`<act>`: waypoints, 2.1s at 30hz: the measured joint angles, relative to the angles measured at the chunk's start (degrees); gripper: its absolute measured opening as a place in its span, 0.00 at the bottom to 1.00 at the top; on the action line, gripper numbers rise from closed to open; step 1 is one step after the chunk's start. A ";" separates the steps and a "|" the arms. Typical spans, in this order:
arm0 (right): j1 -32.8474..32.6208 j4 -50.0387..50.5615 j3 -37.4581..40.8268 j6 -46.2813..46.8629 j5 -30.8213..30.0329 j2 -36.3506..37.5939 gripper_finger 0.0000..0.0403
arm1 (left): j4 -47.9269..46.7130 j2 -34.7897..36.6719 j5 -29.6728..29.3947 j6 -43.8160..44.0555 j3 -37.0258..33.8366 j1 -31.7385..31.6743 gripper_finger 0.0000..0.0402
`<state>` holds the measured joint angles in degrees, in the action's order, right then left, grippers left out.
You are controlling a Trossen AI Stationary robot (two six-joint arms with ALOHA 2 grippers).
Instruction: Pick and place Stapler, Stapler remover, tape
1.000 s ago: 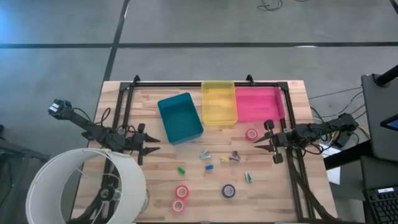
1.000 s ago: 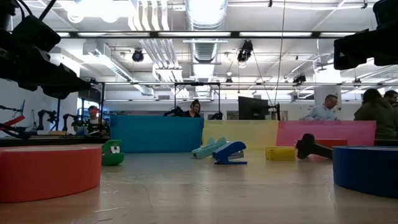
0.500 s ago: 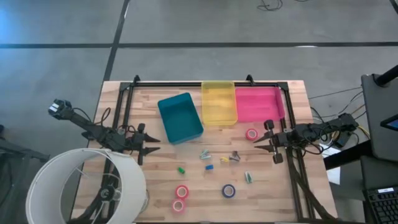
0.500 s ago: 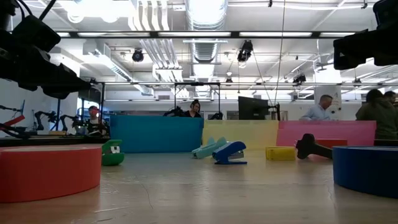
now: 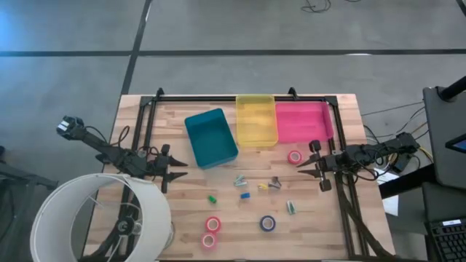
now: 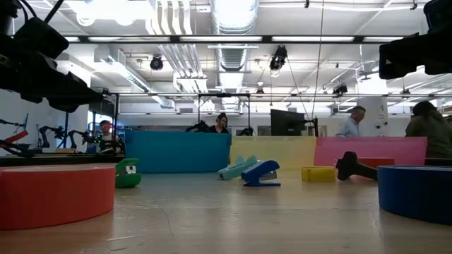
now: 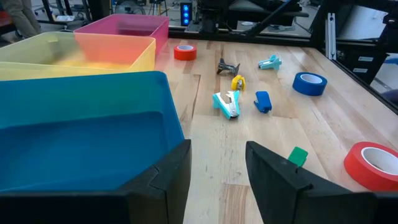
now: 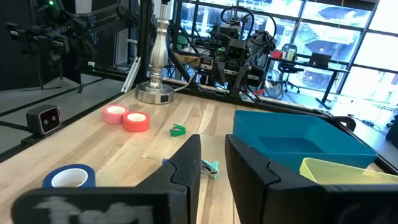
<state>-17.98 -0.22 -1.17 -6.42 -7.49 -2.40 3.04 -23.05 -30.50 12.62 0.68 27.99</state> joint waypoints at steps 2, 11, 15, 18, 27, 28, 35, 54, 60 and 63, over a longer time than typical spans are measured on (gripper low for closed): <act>0.00 -0.01 0.00 0.01 0.00 -0.01 0.18 | -0.01 -0.02 0.00 0.02 0.00 0.00 0.39; 0.01 0.00 0.00 0.01 0.00 -0.01 0.21 | -0.01 0.00 0.00 0.00 -0.01 0.00 0.39; 0.00 -0.01 0.00 0.00 0.00 -0.02 0.22 | 0.00 -0.02 0.00 0.00 0.00 0.00 0.39; 0.00 0.01 0.00 0.00 0.00 -0.02 0.21 | -0.01 -0.01 0.00 0.00 -0.01 0.00 0.39; 0.02 -0.01 0.00 0.01 0.00 0.00 0.17 | 0.01 0.00 0.00 0.00 -0.01 0.00 0.39; 0.01 0.00 0.00 0.02 0.00 -0.01 0.17 | 0.01 0.00 0.00 0.00 0.01 0.00 0.39; 0.01 -0.55 0.00 -7.29 0.00 -0.02 0.20 | 0.07 0.00 -0.24 -1.13 -0.01 0.00 0.39; 0.01 -22.53 -0.02 -9.22 -3.77 -0.48 0.24 | 17.21 0.08 -12.29 -32.80 -0.06 0.00 0.39; 0.05 -22.89 -0.04 -9.25 -10.66 -1.26 0.34 | 23.84 0.11 -19.05 -31.04 -0.06 -0.02 0.39; 0.04 -22.70 -0.28 -8.64 -10.67 -2.05 0.38 | 24.58 0.09 -18.81 -25.98 -0.06 -0.02 0.39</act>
<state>-17.93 -22.92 -1.45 -15.06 -18.16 -4.45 27.62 -22.96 -49.31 -13.36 0.62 27.97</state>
